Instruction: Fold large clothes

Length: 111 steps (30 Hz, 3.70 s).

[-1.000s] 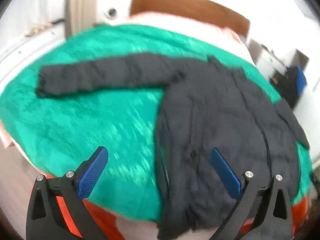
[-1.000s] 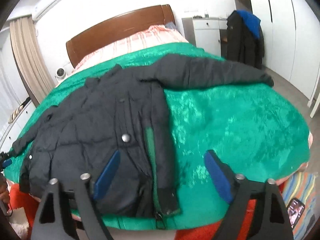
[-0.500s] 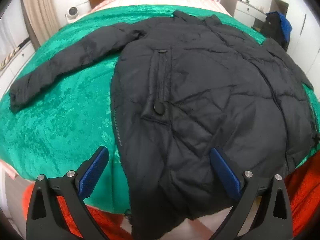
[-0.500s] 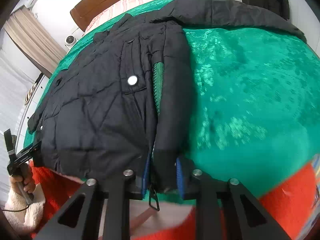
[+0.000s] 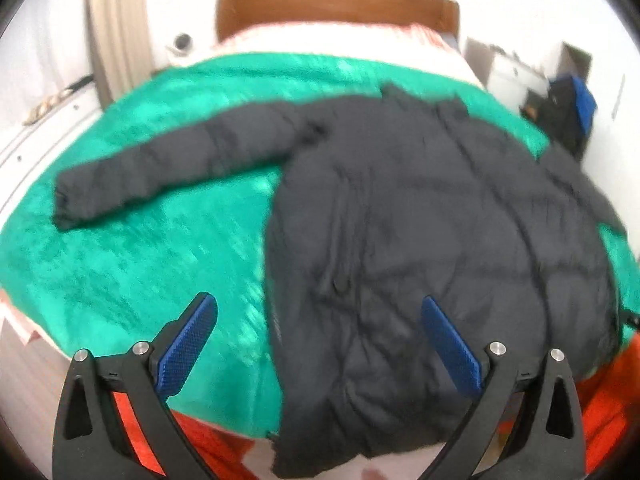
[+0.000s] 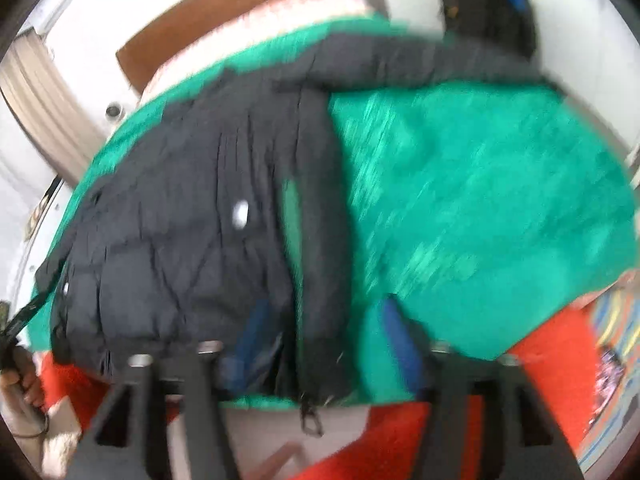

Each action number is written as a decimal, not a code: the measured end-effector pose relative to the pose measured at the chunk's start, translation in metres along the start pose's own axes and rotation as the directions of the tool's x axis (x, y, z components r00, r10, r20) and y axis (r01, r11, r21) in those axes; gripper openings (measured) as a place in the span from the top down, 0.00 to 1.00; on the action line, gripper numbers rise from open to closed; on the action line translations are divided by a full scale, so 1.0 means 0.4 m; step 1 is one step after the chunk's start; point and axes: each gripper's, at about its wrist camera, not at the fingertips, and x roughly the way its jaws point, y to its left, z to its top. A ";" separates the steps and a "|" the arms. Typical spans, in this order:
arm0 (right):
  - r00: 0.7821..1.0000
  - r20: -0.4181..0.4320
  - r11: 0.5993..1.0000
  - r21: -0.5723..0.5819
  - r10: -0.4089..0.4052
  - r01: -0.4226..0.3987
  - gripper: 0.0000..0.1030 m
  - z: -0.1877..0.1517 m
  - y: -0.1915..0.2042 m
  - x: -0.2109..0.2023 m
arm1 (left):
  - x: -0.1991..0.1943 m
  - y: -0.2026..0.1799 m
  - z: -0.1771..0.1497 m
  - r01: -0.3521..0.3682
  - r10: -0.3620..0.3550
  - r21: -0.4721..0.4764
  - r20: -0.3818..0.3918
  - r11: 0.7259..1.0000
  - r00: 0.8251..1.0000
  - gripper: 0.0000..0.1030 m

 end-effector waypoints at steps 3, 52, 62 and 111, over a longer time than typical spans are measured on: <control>0.992 0.116 0.999 0.000 -0.046 0.046 0.09 0.026 0.003 -0.051 | 0.012 0.022 0.030 -0.027 0.026 -0.056 -0.010 0.998 1.000 0.01; 0.970 0.006 0.968 0.079 -0.241 0.240 0.00 0.106 -0.111 0.189 | 0.308 0.238 0.015 -0.181 0.170 -0.143 -0.086 0.973 0.982 0.00; 0.959 0.278 0.957 0.289 -0.049 -0.035 0.01 0.155 -0.265 0.030 | 0.306 0.231 0.009 -0.181 0.172 -0.142 -0.070 0.973 0.983 0.00; 0.914 0.174 0.875 -0.400 0.366 -0.274 0.20 0.274 0.547 0.159 | 0.301 0.223 -0.018 -0.194 0.195 -0.154 -0.010 0.969 0.981 0.00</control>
